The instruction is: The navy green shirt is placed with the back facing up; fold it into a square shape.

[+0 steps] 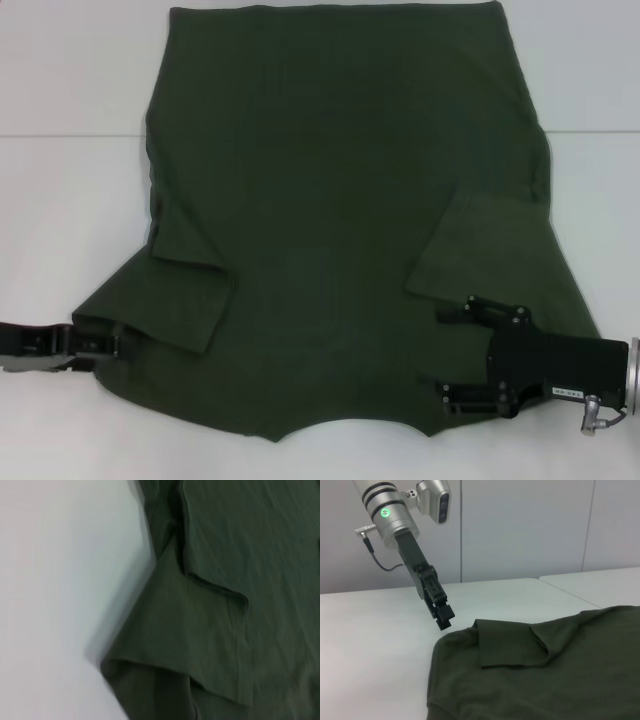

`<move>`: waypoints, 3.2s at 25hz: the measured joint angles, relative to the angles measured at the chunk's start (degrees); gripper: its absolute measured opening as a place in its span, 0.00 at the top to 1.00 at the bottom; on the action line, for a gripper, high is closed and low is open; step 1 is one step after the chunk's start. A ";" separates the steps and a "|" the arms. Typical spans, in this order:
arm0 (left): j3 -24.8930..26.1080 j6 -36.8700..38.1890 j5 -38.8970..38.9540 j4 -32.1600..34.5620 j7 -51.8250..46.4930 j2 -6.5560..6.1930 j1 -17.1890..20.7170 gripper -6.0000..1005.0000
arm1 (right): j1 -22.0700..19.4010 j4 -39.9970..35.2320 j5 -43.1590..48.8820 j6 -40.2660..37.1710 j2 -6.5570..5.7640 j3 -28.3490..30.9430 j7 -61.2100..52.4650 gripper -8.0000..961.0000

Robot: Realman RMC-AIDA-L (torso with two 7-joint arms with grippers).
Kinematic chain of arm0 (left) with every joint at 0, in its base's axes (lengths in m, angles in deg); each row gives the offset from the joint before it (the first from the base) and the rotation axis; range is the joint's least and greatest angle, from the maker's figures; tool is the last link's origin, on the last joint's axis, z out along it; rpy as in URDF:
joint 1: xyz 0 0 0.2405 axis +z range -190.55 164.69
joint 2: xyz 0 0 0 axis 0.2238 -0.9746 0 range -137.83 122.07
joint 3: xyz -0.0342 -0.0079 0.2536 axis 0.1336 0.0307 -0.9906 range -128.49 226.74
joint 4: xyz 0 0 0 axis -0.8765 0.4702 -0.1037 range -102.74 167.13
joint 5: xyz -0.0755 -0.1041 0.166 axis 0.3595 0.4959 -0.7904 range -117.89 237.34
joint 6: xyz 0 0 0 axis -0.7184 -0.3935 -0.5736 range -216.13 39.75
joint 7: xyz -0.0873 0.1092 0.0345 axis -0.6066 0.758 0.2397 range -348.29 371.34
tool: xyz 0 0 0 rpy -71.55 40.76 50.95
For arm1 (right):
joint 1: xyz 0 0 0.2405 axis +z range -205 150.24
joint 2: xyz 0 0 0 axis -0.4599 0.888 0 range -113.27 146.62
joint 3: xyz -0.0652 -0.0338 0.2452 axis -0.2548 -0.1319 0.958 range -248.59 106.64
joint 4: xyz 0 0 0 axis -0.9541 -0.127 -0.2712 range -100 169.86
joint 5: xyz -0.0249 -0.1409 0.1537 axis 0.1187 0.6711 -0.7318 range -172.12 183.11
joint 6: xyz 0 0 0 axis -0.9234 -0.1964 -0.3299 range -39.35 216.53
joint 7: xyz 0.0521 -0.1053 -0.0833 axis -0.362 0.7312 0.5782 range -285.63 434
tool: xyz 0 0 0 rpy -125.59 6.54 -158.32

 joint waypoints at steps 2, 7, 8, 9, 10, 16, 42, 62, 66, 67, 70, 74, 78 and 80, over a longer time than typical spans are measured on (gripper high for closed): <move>-0.03 -0.52 0.04 -0.58 -0.16 0.01 -0.44 0.24 | 0.11 0.01 0.01 0.20 0.00 0.00 -0.11 0.05; -0.61 -2.00 -0.26 -1.47 -1.52 -0.11 -1.03 0.24 | 0.35 0.05 -0.13 0.29 0.01 0.00 -0.24 0.05; -0.84 -2.23 -0.29 -1.48 -1.93 -0.11 -1.15 0.24 | 0.38 0.05 -0.15 0.29 0.03 0.00 -0.26 0.05; -1.01 -2.39 -0.32 -1.48 -2.18 -0.13 -1.24 0.24 | 0.39 0.05 -0.16 0.29 0.06 0.00 -0.27 0.05; -1.35 -2.74 -0.37 -1.47 -2.49 -0.16 -1.31 0.24 | 0.40 0.05 -0.17 0.29 0.07 0.00 -0.27 0.05; -4.27 -4.19 -0.92 -1.46 -3.63 -0.03 -1.58 0.24 | 0.39 0.05 -0.21 0.26 0.09 0.00 -0.34 0.05; -8.36 -5.67 -1.03 -1.68 -4.43 1.19 -2.55 0.25 | 0.21 0.67 0.13 -0.23 0.00 0.00 -0.46 0.05; -10.71 -5.98 -1.00 -0.47 -4.51 1.70 -2.53 0.61 | 0.23 0.37 -0.06 -0.47 -0.18 0.23 -1.39 0.05; -10.71 -6.12 -1.08 -0.54 -4.53 1.59 -2.51 0.74 | 0.32 0.37 -0.16 -0.47 -0.18 0.32 -1.43 0.05; -10.71 -6.24 -1.09 -0.62 -4.53 1.58 -2.50 0.79 | 0.34 0.37 -0.17 -0.47 -0.18 0.36 -1.49 0.05; -10.71 -6.52 -1.11 -0.71 -4.54 1.57 -2.49 0.96 | 0.35 -0.01 -0.32 -0.54 -0.21 0.73 -3.86 0.06; -10.57 -6.56 -1.12 -0.74 -4.71 1.54 -2.57 0.98 | -0.34 -6.03 -0.36 -2.72 -0.61 3.34 -17.55 0.06; -10.32 -6.55 -0.65 -0.55 -4.63 1.29 -2.63 0.98 | -1.74 -18.74 3.57 -3.40 -2.29 4.87 -42.45 0.06; -10.20 -6.54 -0.61 -0.38 -4.56 1.06 -2.64 0.98 | -1.40 -23.34 7.84 -4.01 -4.04 4.73 -55.87 0.06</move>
